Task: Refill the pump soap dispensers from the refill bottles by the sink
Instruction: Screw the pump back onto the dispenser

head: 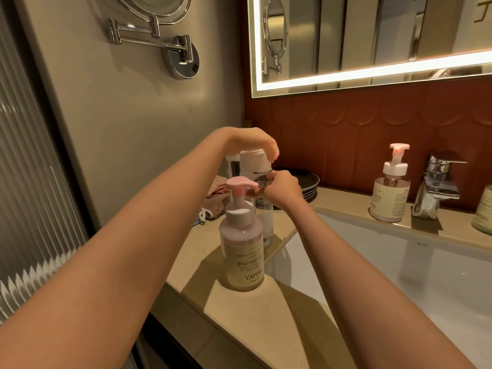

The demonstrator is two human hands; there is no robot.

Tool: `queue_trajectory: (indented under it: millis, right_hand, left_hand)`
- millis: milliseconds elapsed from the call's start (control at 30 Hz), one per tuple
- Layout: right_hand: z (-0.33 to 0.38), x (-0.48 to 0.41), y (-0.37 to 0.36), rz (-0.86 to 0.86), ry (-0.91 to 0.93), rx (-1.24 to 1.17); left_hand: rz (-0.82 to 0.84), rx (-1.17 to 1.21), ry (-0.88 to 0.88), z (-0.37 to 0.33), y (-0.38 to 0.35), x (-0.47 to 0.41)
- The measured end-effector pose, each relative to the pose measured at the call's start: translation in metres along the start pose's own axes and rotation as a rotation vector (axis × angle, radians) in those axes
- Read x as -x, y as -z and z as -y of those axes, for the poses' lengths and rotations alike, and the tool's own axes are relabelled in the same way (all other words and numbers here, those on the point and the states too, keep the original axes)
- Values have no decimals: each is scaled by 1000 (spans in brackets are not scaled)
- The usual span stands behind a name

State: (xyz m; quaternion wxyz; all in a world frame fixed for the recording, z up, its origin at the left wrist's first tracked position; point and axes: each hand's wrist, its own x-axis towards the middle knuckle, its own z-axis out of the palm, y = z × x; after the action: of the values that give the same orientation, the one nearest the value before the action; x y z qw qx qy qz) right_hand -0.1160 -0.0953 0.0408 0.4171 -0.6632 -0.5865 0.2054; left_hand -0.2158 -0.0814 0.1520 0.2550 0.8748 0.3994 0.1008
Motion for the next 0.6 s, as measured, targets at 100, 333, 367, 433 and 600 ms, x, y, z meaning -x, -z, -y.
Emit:
queue_trajectory:
  millis: [100,333,367,433,600]
  right_hand:
    - [0,0,0,-3,-4,-37]
    - [0,1,1,-7,15,-2]
    - [0,1,0,-6,18,-4]
    - [1,1,0,4,16,-17]
    - [1,2,1,0,10,1]
  left_hand:
    - [-135,191,-136,-1,2,-1]
    - [-108,-569,137,10,1,-7]
    - [-51,-520,122,8,3,-5]
    - [42,-442,102,3,9,0]
    - [-49,-464,174,3,3,0]
